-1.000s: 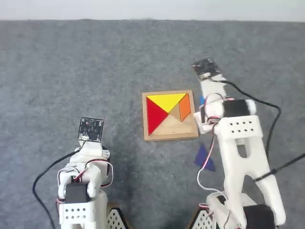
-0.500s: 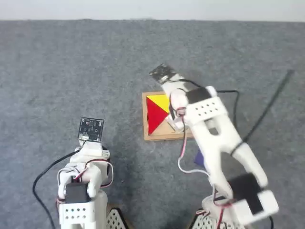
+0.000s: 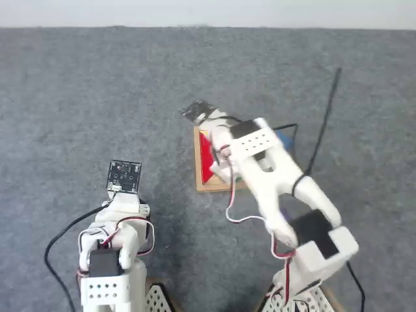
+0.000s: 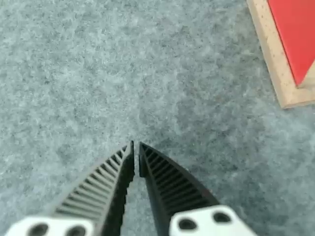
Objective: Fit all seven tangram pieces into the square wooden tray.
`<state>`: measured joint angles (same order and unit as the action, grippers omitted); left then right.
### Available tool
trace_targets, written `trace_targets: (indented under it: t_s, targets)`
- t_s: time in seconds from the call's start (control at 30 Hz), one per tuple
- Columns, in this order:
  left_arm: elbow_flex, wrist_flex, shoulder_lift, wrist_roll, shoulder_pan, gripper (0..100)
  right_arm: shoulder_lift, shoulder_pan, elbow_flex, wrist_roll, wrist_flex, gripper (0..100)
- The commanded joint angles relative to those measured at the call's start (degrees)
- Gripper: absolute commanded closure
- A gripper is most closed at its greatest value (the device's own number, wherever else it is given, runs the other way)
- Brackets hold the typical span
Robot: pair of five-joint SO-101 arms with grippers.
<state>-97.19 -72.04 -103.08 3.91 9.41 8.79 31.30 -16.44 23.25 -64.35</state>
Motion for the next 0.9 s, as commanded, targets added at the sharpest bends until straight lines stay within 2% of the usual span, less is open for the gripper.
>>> trace_targets:
  t_s: [0.0, 0.23, 0.43, 0.87]
  targets:
    - [0.7, -0.2, -1.0, 0.0, -0.1, 98, 1.6, 2.3, 5.3, 0.8, 0.8, 85.2]
    - [0.7, -0.2, -1.0, 0.0, -0.1, 98, 8.4, 2.1, 9.7, 1.1, 0.4, 84.5]
    - [0.7, -0.2, -1.0, 0.0, -0.1, 98, 8.4, 2.1, 9.7, 1.1, 0.7, 74.4]
    - [0.7, -0.2, -1.0, 0.0, -0.1, 98, 2.7, 1.5, 10.0, 1.2, -0.6, 75.6]
